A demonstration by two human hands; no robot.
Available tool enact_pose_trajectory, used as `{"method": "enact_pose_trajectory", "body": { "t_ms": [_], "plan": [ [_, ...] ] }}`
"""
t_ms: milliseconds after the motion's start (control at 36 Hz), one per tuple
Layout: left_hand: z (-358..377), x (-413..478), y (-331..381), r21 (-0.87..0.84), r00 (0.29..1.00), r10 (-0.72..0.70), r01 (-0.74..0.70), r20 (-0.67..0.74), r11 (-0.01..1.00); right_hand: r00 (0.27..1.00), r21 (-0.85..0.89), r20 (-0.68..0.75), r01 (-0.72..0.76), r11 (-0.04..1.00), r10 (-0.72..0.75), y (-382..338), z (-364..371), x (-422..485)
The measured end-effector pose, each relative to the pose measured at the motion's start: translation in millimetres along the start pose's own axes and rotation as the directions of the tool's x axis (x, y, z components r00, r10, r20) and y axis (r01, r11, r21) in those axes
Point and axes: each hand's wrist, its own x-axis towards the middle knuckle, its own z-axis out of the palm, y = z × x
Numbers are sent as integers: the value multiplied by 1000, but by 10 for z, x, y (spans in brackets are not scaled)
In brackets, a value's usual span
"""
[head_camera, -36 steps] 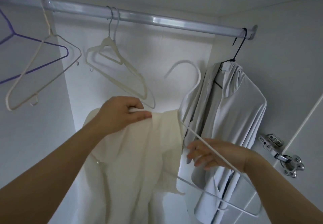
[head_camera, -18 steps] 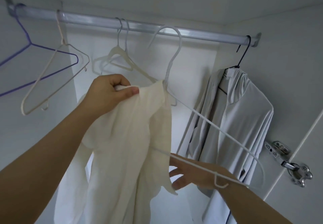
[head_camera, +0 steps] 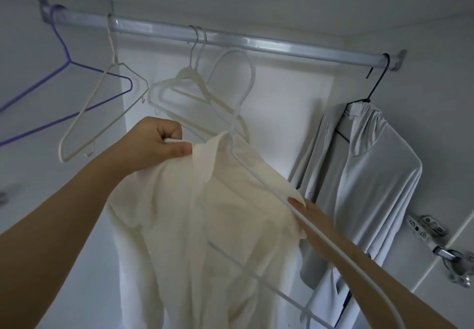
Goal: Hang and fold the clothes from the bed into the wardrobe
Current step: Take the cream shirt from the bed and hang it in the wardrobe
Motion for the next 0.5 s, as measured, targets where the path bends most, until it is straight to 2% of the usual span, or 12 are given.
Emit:
{"method": "enact_pose_trajectory", "body": {
  "t_ms": [83, 139, 167, 222, 250, 306, 333, 361, 417, 500],
  "plan": [
    [-15, 2, -23, 28, 999, 4, -5, 47, 1000, 985, -105, -62, 154, 982, -161, -117, -83, -30],
    [-11, 17, -57, 61, 998, -8, 4, 60, 998, 962, -172, -49, 256, 951, -268, -217, -147, -52],
    [-7, 24, -75, 82, 998, -14, 9, 66, 997, 958, -220, -3, 279, 935, -287, -267, -187, -56],
    [1, 35, -89, 134, 997, -20, 10, 72, 991, 969, -442, 139, 243, 864, -202, -361, -264, -61],
    [4, 39, -85, 159, 997, -26, 14, 69, 987, 968, -606, 218, 236, 759, -127, -409, -283, -74],
    [17, 47, -76, 204, 998, -34, 22, 56, 979, 957, -860, 290, 261, 438, -2, -440, -322, -67],
    [28, 48, -63, 226, 998, -32, 20, 48, 974, 960, -915, 278, 260, 310, 16, -429, -337, -44],
    [41, 49, -52, 257, 999, -28, 16, 42, 966, 969, -938, 246, 238, 252, -1, -412, -355, -20],
    [59, 44, -38, 327, 999, -2, -10, 36, 945, 983, -938, 172, 181, 294, -58, -386, -412, 9],
    [21, 42, -75, 439, 1000, 14, -12, -1, 899, 994, -849, 32, 81, 522, -102, -332, -547, 54]
  ]
}}
